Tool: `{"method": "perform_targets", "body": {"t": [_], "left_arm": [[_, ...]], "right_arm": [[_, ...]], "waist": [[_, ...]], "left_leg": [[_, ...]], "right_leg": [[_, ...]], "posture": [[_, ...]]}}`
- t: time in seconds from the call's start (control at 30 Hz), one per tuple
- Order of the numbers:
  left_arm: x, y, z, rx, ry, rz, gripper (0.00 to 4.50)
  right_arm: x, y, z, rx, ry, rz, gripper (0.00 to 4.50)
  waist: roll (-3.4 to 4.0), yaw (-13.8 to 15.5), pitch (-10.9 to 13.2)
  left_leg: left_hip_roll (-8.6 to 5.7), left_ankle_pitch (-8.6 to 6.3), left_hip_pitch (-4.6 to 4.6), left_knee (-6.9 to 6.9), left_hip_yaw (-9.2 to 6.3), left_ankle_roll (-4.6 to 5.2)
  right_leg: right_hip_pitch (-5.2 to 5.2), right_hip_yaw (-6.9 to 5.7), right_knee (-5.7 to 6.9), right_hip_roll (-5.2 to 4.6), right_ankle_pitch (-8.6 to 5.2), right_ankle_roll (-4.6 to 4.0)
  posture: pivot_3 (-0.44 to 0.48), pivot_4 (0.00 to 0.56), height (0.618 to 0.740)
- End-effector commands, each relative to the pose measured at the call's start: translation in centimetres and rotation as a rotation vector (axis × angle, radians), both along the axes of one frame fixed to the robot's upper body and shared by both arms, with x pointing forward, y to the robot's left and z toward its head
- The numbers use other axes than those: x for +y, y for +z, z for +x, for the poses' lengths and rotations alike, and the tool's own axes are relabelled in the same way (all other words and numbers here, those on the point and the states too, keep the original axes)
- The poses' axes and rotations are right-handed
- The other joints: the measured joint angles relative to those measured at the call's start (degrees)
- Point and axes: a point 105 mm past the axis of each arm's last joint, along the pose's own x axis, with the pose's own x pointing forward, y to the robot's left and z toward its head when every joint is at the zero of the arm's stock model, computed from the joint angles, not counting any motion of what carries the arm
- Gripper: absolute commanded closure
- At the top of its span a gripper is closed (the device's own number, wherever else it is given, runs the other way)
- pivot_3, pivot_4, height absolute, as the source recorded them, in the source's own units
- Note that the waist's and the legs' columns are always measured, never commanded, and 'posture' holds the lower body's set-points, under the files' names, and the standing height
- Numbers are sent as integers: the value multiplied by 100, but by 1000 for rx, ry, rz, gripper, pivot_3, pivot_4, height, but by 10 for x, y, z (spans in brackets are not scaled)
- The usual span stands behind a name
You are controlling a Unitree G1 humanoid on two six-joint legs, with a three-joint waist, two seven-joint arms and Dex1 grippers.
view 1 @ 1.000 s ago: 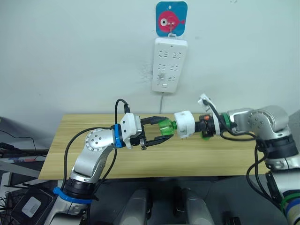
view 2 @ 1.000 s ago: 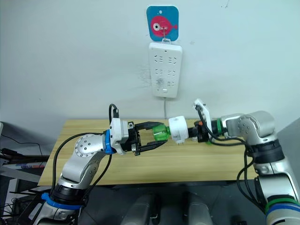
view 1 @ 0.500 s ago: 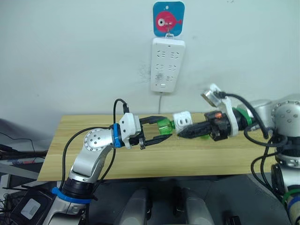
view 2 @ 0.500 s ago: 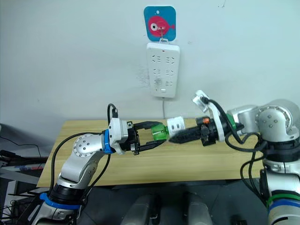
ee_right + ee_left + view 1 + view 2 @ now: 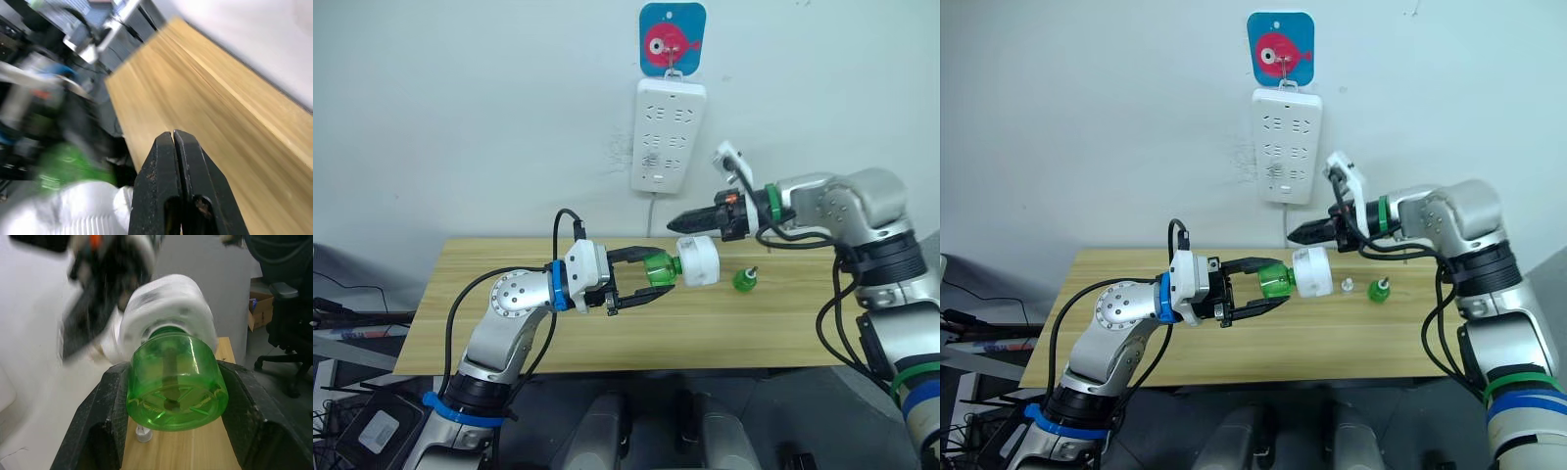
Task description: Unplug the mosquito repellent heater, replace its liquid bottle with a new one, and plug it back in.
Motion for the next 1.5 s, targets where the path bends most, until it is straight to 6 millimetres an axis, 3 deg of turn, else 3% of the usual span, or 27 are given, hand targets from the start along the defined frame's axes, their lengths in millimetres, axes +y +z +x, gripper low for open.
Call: {"method": "perform_targets", "body": {"t": [0.03,0.13,0.3,0.4,0.5,0.6,0.8,0.93,1.07,1.3,1.5], "left_arm": [[-4,12,-6,-43,-25,-24,2232],[-3,12,-6,-41,-20,-27,2232],[-1,15,-2,-30,7,-49,2232],[2,17,5,-33,39,-58,2232],[4,18,10,-42,61,-53,2232],[6,16,11,-44,63,-40,2232],[5,13,8,-40,43,-22,2232],[3,11,7,-36,31,-20,2232],[-2,11,5,-36,12,-22,2232],[-2,10,-2,-24,-4,-23,2232],[-2,11,-4,-22,-3,-33,2232]], "right_arm": [[-4,2,1,-37,11,3,4446],[-9,-7,-1,-11,7,-11,4446],[-20,-24,-24,62,48,-46,4446],[-22,-26,-56,153,121,-17,4446],[-22,-18,-78,215,160,31,4446],[-19,2,-92,253,203,103,4446],[-18,38,-96,200,259,162,4446],[-6,58,-86,134,268,180,4446],[7,59,-49,31,174,171,4446],[9,50,1,-62,97,114,4446],[8,34,18,-78,57,82,4446]], "waist": [[1,0,0],[1,1,0],[2,6,1],[4,3,3],[7,1,6],[8,-11,6],[11,-4,8],[11,-8,8],[11,-13,8],[11,-11,8],[12,-7,9]], "left_leg": [[0,0,0,0,1,0],[1,0,0,-1,-2,-1],[0,-1,0,-1,-6,-1],[1,-1,0,-1,-6,-1],[4,-1,0,-2,-10,-3],[3,-1,2,-1,-8,-3],[3,-1,1,-1,-9,-4],[3,-2,1,-2,-7,-4],[3,-2,1,-3,-5,-4],[1,-1,0,-1,-1,-3],[1,-1,-1,-4,1,-4]], "right_leg": [[0,1,0,0,0,0],[0,-4,0,0,0,0],[1,-3,-1,0,-6,8],[0,-4,-2,0,-8,11],[0,-7,-1,0,-15,23],[1,-4,-2,0,-15,24],[0,-5,-2,-1,-15,24],[-2,-6,-3,-1,-15,23],[-1,-4,-3,-1,-15,23],[-2,-5,-1,0,0,-1],[-4,-4,-1,0,2,-3]], "posture": [[23,237,740],[23,239,740],[18,238,740],[17,239,740],[16,240,740],[11,238,740],[4,232,740],[-3,227,740],[1,223,740],[8,224,740],[30,226,740]]}}
